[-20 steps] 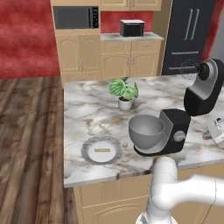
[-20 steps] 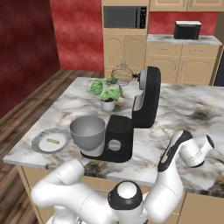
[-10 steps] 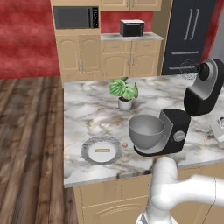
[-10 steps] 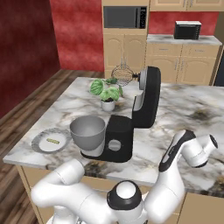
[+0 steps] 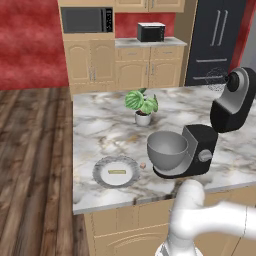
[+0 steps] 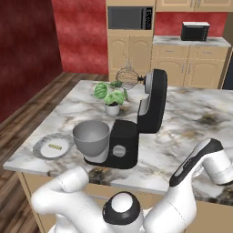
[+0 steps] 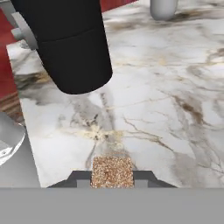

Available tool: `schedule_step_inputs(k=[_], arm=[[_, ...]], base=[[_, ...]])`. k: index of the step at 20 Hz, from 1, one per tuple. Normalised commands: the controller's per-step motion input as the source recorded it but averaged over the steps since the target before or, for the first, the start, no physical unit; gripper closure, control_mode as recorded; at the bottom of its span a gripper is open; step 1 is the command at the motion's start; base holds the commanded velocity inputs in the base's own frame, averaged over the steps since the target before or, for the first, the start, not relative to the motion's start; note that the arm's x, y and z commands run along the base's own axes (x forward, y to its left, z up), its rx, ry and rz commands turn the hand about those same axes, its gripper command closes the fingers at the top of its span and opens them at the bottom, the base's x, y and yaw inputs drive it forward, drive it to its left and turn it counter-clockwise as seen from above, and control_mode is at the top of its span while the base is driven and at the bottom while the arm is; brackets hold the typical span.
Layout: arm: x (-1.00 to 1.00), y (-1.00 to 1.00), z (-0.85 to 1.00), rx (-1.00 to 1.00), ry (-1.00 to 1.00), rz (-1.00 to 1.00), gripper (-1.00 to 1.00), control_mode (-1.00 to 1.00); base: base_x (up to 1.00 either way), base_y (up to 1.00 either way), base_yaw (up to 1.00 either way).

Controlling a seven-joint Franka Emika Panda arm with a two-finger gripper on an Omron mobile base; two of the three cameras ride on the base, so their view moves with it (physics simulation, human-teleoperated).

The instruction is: Add butter and sugar cubes to the stand mixer bowl and then turn on the stand mixer to begin making frosting.

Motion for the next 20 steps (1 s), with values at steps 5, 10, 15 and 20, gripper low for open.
schedule_step_inputs(k=[5,10,15,20], arm=[[-0.94,0.19,0.55,0.0,0.08,-0.37,1.0,-1.0],[-0.84,0.72,0.63,-0.04,0.1,-0.42,1.0,-1.0],[-0.39,0.97,0.61,-0.1,0.14,-0.39,1.0,-1.0],[-0.61,0.94,0.48,-0.06,0.13,-0.37,1.0,-1.0]], base=[[0.0,0.0,0.0],[0.0,0.0,0.0],[0.0,0.0,0.0],[0.0,0.0,0.0]])
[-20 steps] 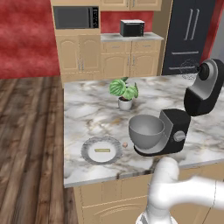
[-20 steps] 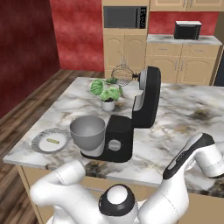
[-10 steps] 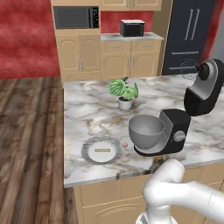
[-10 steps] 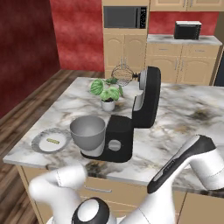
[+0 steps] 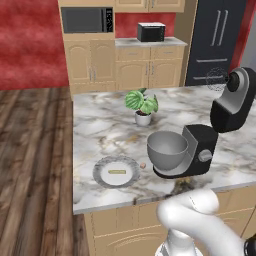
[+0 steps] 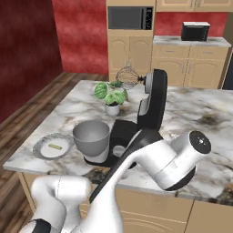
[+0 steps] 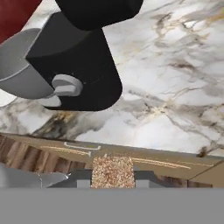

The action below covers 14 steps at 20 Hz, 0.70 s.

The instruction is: Add butter and sugar cubes to the stand mixer bowl and then turn on the stand mixer to begin making frosting.

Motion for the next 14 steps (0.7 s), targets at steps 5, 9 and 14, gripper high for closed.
schedule_step_inputs(k=[5,9,14], arm=[[-0.69,0.83,0.65,-0.05,0.19,-0.33,1.0,-1.0],[-0.67,0.71,0.85,-0.01,0.25,-0.22,1.0,-1.0],[-0.41,0.98,0.57,-0.03,0.21,-0.05,1.0,-1.0]], base=[[0.0,0.0,0.0],[0.0,0.0,0.0],[0.0,0.0,0.0]])
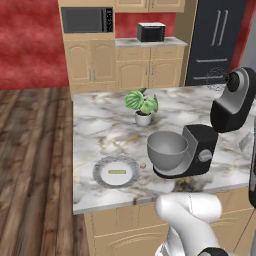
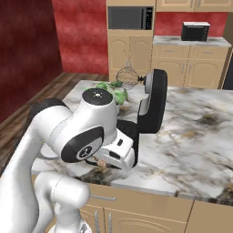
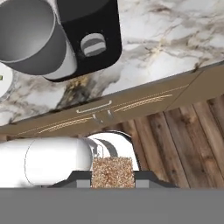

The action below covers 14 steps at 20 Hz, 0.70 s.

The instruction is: Add butter and sugar cubes to the stand mixer bowl and then turn on the stand mixer to begin making frosting.

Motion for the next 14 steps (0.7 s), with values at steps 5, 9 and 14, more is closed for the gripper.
schedule_step_inputs(k=[5,9,14], arm=[[-0.03,1.0,0.43,-0.11,0.1,-0.03,1.0,-1.0],[0.3,1.0,0.29,-0.15,0.03,-0.06,1.0,-1.0],[0.72,0.86,0.02,-0.14,0.0,-0.1,1.0,-1.0]], base=[[0.0,0.0,0.0],[0.0,0.0,0.0],[0.0,0.0,0.0]])
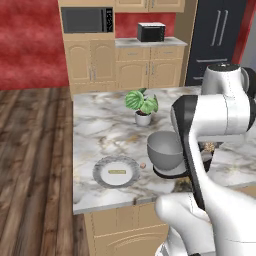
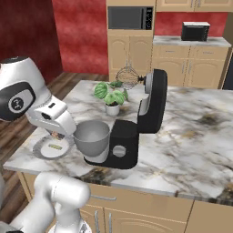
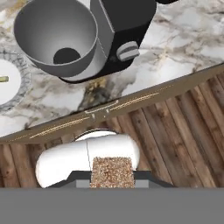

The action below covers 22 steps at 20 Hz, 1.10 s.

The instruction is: Add butter and sugar cubes to the stand mixer bowl and then turn on the stand mixer to begin making frosting.

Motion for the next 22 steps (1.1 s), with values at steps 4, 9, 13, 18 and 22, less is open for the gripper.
schedule_step_inputs(k=[4,9,13,18,22], arm=[[1.0,0.29,0.0,-0.01,0.03,-0.03,1.0,-1.0],[1.0,0.03,-0.23,0.0,0.03,0.0,1.0,-1.0],[0.84,0.02,-0.74,0.0,0.01,0.0,1.0,-1.0],[0.84,0.0,-0.59,0.0,0.0,0.0,1.0,-1.0],[0.8,0.0,-0.34,0.0,0.0,0.0,1.0,-1.0]], base=[[0.0,0.0,0.0],[0.0,0.0,0.0],[0.0,0.0,0.0],[0.0,0.0,0.0],[0.0,0.0,0.0]])
